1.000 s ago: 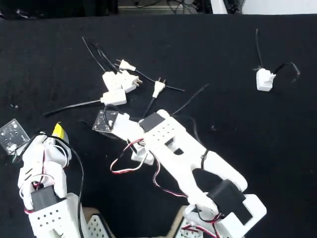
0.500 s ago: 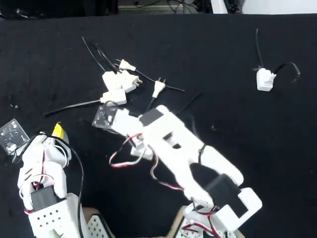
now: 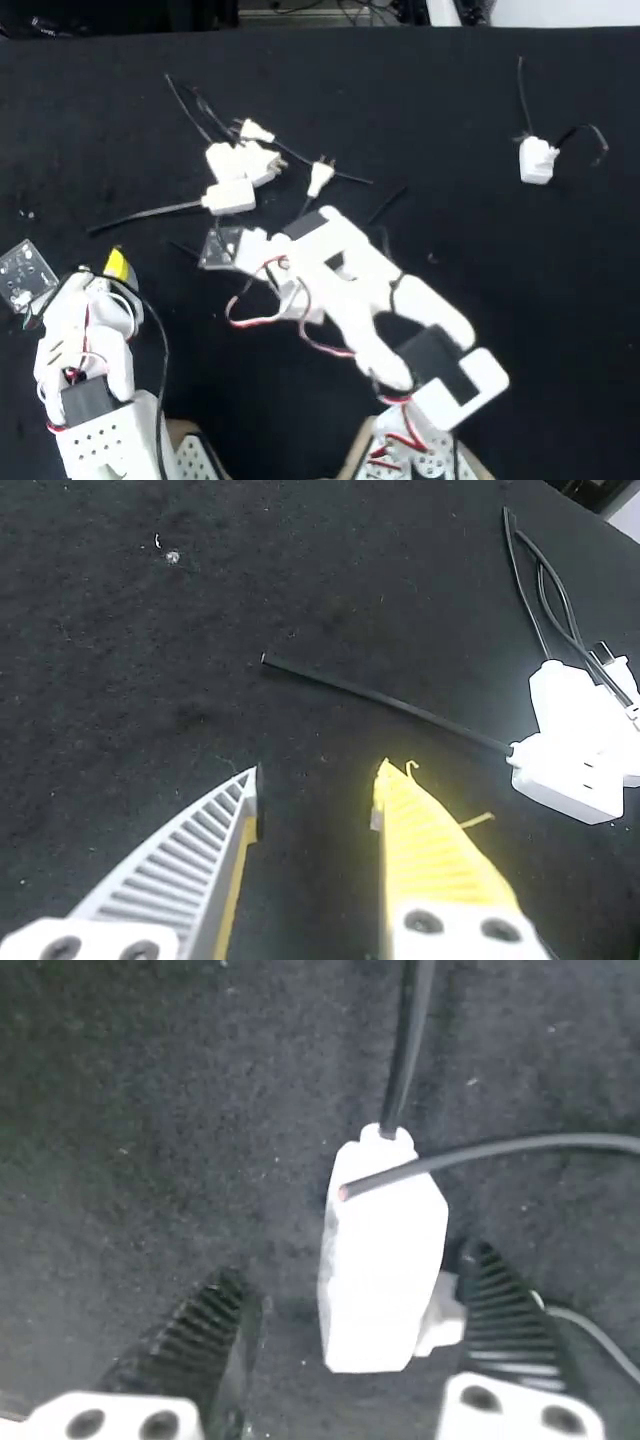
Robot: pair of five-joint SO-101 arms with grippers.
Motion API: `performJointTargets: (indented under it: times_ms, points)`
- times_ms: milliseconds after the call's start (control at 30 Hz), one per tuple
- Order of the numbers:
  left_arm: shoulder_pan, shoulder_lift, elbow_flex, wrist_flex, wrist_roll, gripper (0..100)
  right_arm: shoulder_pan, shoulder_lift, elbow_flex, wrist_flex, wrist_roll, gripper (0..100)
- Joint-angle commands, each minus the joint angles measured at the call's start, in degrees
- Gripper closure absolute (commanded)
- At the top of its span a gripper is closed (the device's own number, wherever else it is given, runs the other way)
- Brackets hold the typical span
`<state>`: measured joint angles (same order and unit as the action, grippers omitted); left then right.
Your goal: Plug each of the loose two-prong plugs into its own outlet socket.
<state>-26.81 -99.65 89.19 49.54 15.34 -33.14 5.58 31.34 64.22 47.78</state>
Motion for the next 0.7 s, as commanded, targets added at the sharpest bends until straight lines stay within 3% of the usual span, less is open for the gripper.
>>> performJointTargets:
  times_ms: [0,33,267,667]
  points:
    - [-0.57,-0.53,-2.86,-1.41,0.44,81,1.05,-1.19,-2.59,0.44,0.44,93.2]
    - [-0.57,-0.53,-2.86,-1.41,0.44,81,1.05,-2.33,-2.59,0.53,0.44,99.1]
    - [-0.57,-0.53,-2.86,-1.41,0.44,81,4.04,-15.96,-2.33,4.57,-2.37,98.8]
    - [-0.57,-0.53,-2.86,-1.41,0.44,81,23.30,-41.19,-10.42,14.68,-2.81,98.8]
